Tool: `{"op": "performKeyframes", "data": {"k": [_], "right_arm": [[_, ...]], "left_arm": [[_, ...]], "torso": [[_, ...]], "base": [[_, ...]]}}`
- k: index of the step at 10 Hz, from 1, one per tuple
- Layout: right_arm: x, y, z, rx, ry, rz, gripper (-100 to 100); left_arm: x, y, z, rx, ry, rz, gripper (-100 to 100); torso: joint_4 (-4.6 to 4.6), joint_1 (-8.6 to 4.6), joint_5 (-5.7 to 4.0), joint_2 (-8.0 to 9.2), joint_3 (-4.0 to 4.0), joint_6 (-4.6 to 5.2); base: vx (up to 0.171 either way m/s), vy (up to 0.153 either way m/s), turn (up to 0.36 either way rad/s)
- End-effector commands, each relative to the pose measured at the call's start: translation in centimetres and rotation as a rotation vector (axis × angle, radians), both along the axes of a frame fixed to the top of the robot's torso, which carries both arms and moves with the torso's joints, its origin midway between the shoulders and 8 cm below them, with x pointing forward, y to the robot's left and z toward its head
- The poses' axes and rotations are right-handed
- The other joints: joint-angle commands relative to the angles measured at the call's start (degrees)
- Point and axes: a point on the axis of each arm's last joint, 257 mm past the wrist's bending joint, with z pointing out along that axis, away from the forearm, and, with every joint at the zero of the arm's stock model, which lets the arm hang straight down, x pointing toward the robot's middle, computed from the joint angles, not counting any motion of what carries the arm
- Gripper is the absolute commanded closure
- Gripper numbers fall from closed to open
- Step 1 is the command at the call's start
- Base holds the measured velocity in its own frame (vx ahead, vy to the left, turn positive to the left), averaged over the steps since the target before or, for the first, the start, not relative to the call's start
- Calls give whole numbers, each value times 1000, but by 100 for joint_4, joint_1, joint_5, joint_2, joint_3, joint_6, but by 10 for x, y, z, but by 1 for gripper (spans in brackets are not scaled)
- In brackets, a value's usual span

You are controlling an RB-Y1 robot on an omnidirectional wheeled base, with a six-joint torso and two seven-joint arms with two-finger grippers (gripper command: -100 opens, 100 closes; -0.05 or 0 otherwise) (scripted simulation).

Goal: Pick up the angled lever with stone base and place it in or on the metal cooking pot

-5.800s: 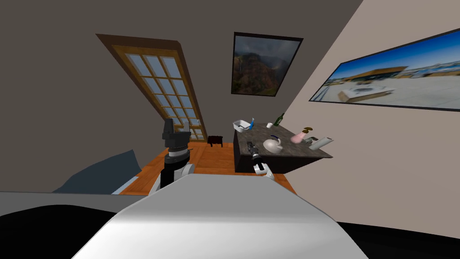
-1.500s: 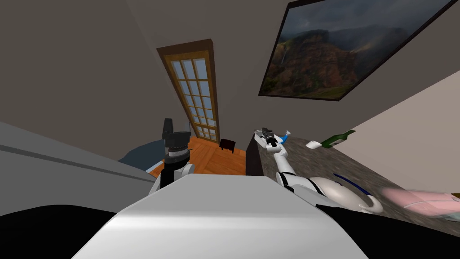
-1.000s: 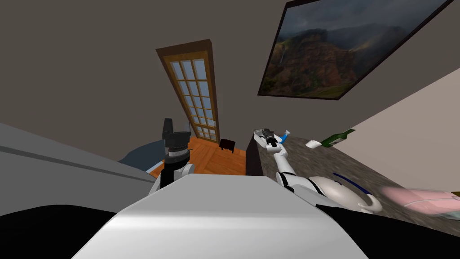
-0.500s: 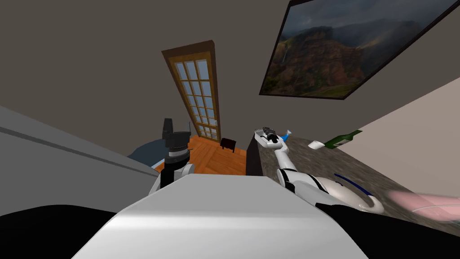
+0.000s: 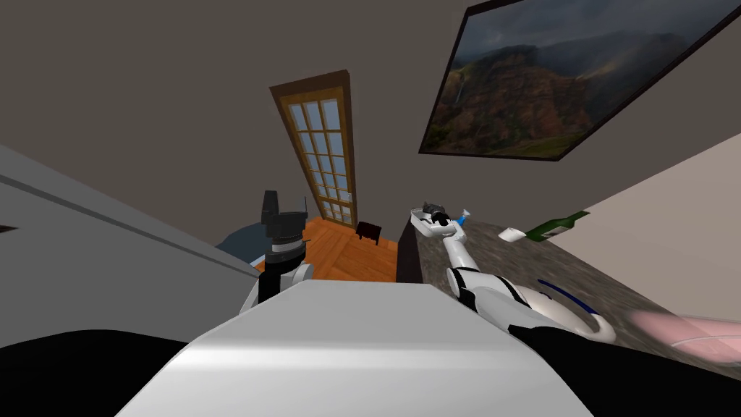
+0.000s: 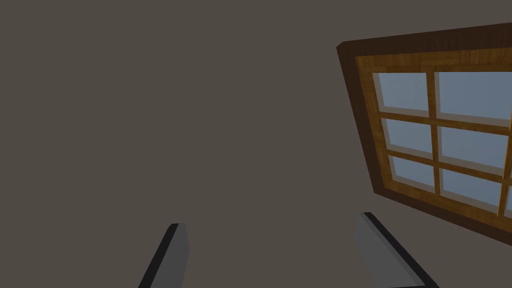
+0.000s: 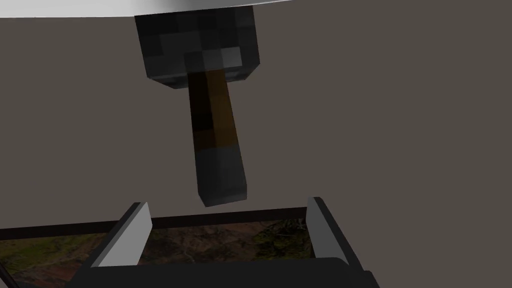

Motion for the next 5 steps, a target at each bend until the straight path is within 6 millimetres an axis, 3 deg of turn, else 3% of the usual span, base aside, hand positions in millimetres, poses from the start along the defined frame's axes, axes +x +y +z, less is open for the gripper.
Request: {"op": "performKeyframes", "data": {"k": [1,5], "right_arm": [[0,0,0,0,0,0,0],[0,0,0,0,0,0,0]], "left_arm": [[0,0,0,0,0,0,0],[0,0,0,0,0,0,0]], "torso": [[0,0,0,0,0,0],[-1,1,0,-6,-3,0]], "base": [[0,0,0],[0,0,0]]}}
